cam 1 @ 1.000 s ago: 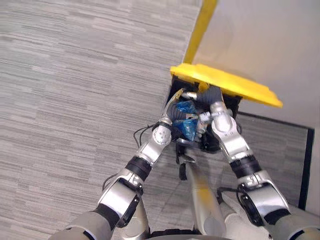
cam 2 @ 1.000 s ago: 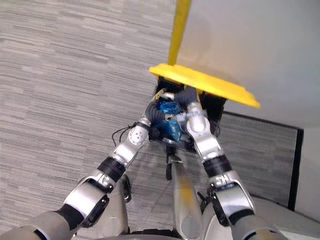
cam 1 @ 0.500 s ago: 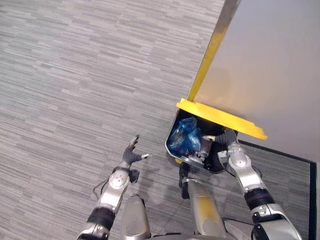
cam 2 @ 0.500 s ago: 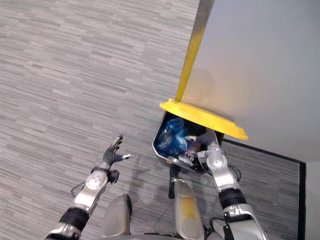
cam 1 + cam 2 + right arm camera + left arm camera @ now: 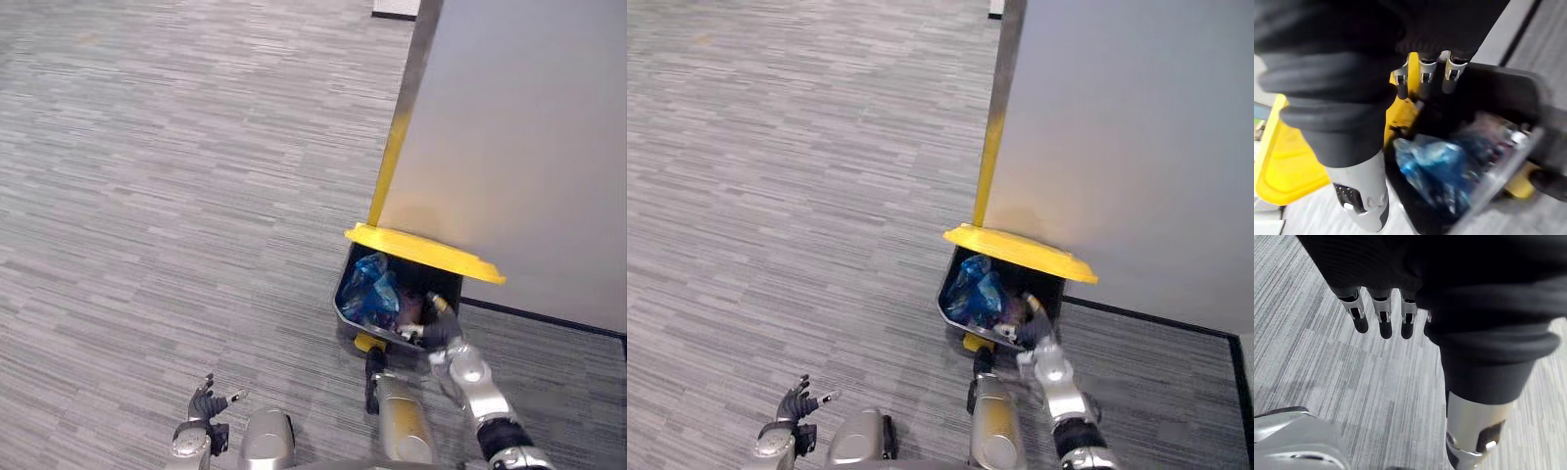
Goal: Gather rubbish on tea table into small bin, then transfer packed bag to large trash can.
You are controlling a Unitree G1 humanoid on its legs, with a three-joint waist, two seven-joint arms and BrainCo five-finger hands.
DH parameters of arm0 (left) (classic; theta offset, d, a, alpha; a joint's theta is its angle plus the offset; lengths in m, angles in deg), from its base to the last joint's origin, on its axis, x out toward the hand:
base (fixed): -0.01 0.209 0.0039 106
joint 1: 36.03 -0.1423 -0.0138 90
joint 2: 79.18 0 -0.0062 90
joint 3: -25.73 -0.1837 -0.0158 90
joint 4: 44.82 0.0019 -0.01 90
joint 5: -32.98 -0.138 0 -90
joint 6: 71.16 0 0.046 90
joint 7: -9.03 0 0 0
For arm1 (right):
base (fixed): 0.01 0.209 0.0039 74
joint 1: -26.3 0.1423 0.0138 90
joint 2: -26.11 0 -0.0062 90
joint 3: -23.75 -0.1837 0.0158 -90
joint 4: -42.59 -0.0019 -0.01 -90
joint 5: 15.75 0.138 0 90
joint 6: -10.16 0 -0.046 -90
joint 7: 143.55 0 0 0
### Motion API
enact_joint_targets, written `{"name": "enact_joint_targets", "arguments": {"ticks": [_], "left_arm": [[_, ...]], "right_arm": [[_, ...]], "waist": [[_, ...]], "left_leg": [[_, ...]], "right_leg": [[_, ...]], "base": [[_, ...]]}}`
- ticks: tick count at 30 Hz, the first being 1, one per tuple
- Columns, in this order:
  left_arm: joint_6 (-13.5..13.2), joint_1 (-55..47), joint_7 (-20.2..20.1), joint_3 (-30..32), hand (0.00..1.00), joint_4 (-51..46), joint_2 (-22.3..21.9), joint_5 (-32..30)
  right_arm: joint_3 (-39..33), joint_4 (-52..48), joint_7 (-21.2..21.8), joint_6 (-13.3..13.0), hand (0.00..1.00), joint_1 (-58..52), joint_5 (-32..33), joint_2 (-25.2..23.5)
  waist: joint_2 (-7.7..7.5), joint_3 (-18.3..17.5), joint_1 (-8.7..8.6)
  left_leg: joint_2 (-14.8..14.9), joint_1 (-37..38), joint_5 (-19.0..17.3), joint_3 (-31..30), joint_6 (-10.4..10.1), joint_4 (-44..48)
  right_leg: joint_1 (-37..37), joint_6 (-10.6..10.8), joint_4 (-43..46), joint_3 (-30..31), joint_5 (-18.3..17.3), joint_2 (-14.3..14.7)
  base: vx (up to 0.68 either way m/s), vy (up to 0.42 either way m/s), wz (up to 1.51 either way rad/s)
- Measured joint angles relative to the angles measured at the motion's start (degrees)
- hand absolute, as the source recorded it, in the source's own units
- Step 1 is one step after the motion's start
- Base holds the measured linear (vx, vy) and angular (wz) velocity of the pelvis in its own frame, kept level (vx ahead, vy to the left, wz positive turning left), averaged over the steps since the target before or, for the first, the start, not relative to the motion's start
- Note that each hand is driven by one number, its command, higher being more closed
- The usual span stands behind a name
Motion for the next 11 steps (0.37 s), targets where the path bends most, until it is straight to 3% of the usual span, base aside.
{"name": "enact_joint_targets", "arguments": {"ticks": [1,2,3,5,8,11], "left_arm": [[0.33,0.47,0.00,1.41,0.00,-0.33,-0.09,0.02],[0.46,0.78,0.07,2.55,0.00,-0.33,-0.71,0.07],[0.32,0.97,0.16,2.96,0.00,-0.94,-2.88,0.53],[0.15,0.93,0.14,4.20,0.00,-0.71,-6.12,1.07],[0.05,0.97,-0.03,3.66,0.00,0.77,-7.73,1.11],[0.08,0.71,-0.02,3.88,0.00,2.00,-7.31,1.06]], "right_arm": [[-2.42,1.03,-0.14,0.17,0.00,-0.90,0.01,-0.77],[-3.67,1.32,-0.22,0.40,0.00,-1.55,0.01,-0.88],[-5.61,1.70,-0.60,0.54,0.00,-3.03,0.00,-0.71],[-7.28,6.19,-0.94,0.49,0.00,-1.21,0.01,-0.09],[-7.81,10.87,-1.48,0.86,0.00,-1.89,0.01,0.14],[-8.78,12.39,-1.66,0.97,0.00,-2.55,0.01,0.67]], "waist": [[-1.19,-0.78,-0.21],[-0.24,-1.32,-0.26],[1.64,-3.24,0.59],[4.21,-4.39,0.99],[4.43,-5.84,-0.35],[5.12,-6.34,-0.23]], "left_leg": [[0.13,-1.11,0.37,-1.11,-1.07,0.08],[0.50,-1.78,0.85,-1.67,-1.80,-0.37],[1.43,-2.27,1.88,-1.84,-2.46,-2.73],[2.57,-1.18,4.41,-2.29,-0.84,-8.22],[2.55,0.90,7.21,-2.45,0.34,-13.90],[2.16,2.77,9.68,-2.40,0.08,-17.53]], "right_leg": [[2.24,2.35,-4.45,0.04,-4.57,1.08],[4.11,2.87,-8.74,-0.28,-6.76,2.26],[5.97,-1.97,-17.65,-0.76,-8.30,5.02],[6.91,-2.97,-24.32,-0.26,-4.14,8.40],[8.35,-2.91,-29.28,-0.15,-1.82,9.67],[10.06,-2.21,-33.61,0.04,0.41,10.04]], "base": [[-0.01,-0.301,0.22],[0.02,-0.283,0.03],[0.03,-0.209,-0.37],[-0.04,-0.148,-0.63],[-0.03,-0.075,-0.17],[0.00,0.025,-0.16]]}}
